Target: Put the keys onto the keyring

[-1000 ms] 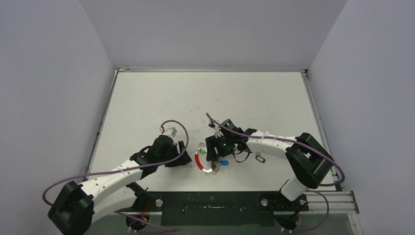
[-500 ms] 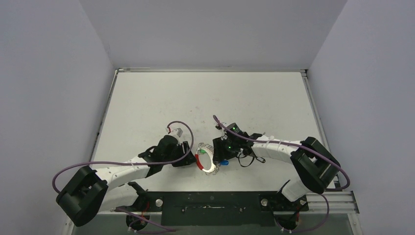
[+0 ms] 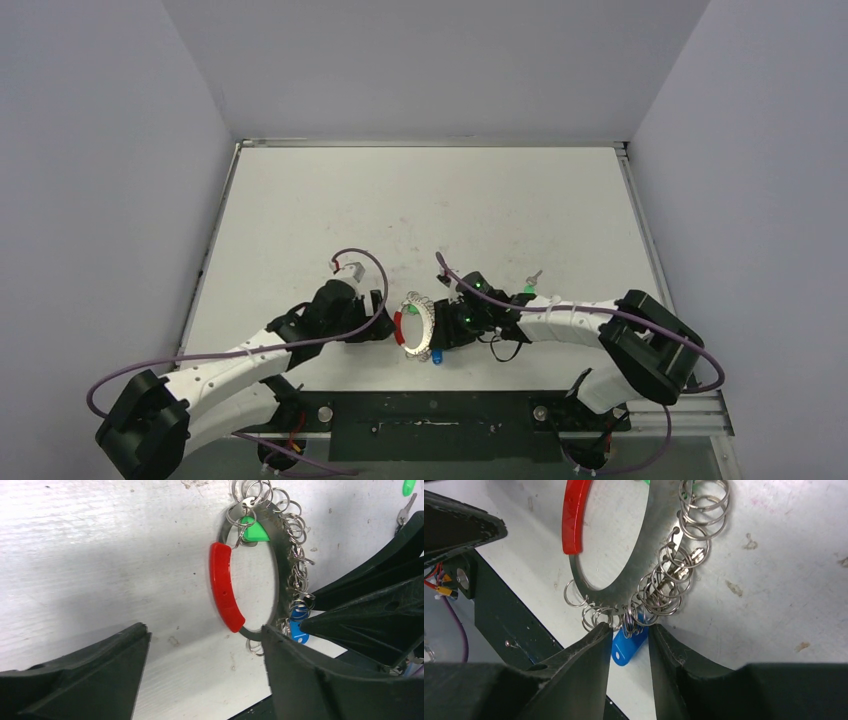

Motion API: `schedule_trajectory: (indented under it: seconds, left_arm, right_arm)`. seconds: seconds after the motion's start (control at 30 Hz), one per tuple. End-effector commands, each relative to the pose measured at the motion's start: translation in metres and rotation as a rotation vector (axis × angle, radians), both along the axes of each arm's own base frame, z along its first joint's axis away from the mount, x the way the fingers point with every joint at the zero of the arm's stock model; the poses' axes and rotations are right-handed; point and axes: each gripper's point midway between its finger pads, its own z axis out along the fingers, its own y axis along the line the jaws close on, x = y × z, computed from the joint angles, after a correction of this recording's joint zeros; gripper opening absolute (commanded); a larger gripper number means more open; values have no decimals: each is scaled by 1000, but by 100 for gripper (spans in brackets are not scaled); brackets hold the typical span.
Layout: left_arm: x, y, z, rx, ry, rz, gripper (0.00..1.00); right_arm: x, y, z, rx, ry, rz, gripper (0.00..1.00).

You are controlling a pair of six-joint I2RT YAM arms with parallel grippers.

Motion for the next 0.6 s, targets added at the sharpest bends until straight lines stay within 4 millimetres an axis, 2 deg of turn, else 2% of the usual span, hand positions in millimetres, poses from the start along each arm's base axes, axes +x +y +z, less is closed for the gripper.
schedule_trajectory:
  seconds: [0.0,0.03,0.07,0.2,0.3,0.43,0.57]
  left_arm:
    - [8,13,13,24,-51,43,89]
    - [8,14,13,11,-54,52,96]
    - [8,15,13,-4,-56,61,97]
    - [4,17,14,-57,-43,101,97]
    - [1,14,14,-100,-46,93,96]
    - [-2,2,14,-164,-42,55,84]
    - [-2,-6,13,-180,-26,24,70]
  right_arm:
    - [-3,0,8,32,0,-25,36]
    - [-1,-3,10,19,-9,-33,39]
    - [2,-5,13,14,-23,-42,41]
    - [16,-11,22,14,-61,-83,48]
    - [21,-15,18,3,-60,-99,49]
    - [21,-11,6,1,-32,-93,48]
    - [30,-5,1,19,-42,-107,46]
